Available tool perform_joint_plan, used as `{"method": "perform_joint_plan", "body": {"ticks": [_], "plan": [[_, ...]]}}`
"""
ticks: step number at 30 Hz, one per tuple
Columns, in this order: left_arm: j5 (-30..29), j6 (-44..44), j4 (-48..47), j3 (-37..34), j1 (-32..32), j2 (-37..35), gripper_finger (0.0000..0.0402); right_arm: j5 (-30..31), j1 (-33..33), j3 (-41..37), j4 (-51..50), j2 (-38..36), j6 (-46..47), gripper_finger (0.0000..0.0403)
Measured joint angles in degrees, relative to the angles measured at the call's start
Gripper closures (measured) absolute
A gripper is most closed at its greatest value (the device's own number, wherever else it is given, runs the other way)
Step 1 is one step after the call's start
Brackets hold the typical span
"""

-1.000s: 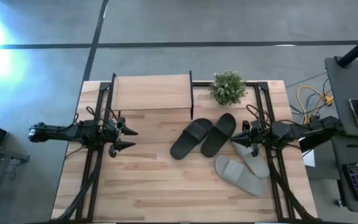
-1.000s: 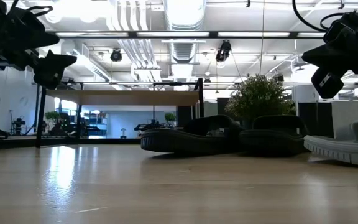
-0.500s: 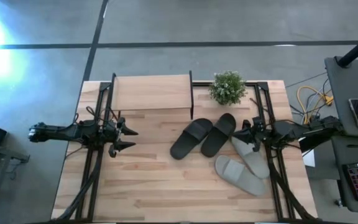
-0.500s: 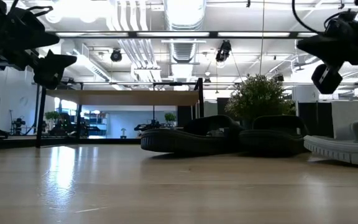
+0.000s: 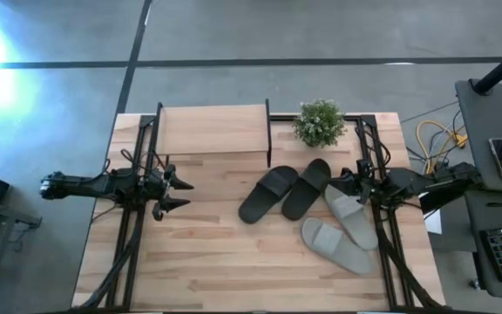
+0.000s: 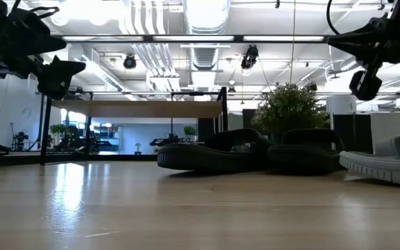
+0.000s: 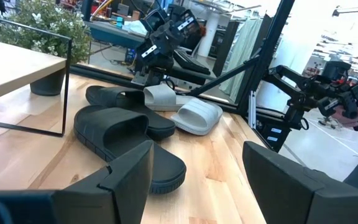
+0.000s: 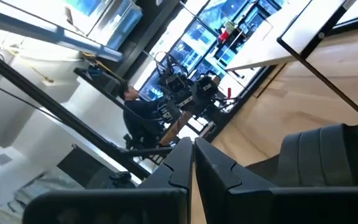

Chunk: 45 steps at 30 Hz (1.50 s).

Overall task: Pick and place slides into the shelf
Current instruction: Put the right black slipper on the shelf

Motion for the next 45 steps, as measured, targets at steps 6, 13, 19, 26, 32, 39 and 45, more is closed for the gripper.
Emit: {"method": "perform_joint_plan", "body": {"ticks": [6, 13, 19, 26, 32, 39, 45], "plan": [[0.0, 0.0, 0.0, 0.0, 0.0, 0.0, 0.0168, 0.0, 0.0, 0.0, -0.8, 0.0, 0.0, 0.0392], [0.0, 0.0, 0.0, 0.0, 0.0, 0.0, 0.0168, 0.0, 0.0, 0.0, -0.8, 0.0, 0.0, 0.0392], [0.0, 0.0, 0.0, 0.0, 0.0, 0.0, 0.0168, -0.1, 0.0, 0.0, -0.8, 0.0, 0.0, 0.0392], [0.0, 0.0, 0.0, 0.0, 0.0, 0.0, 0.0168, 0.9, 0.0, 0.0, -0.1, 0.0, 0.4, 0.0392], [0.0, 0.0, 0.0, 0.0, 0.0, 0.0, 0.0169, 10.8, 0.0, 0.0, 3.0, 0.0, 0.8, 0.0392], [0.0, 0.0, 0.0, 0.0, 0.0, 0.0, 0.0168, 18.5, 0.0, 0.0, 7.4, -0.1, 3.8, 0.0392], [-0.5, -3.4, 10.4, 0.0, 0.0, 0.0, 0.0169, 16.5, 0.0, 0.0, 7.5, 0.0, 12.2, 0.0392]]}}
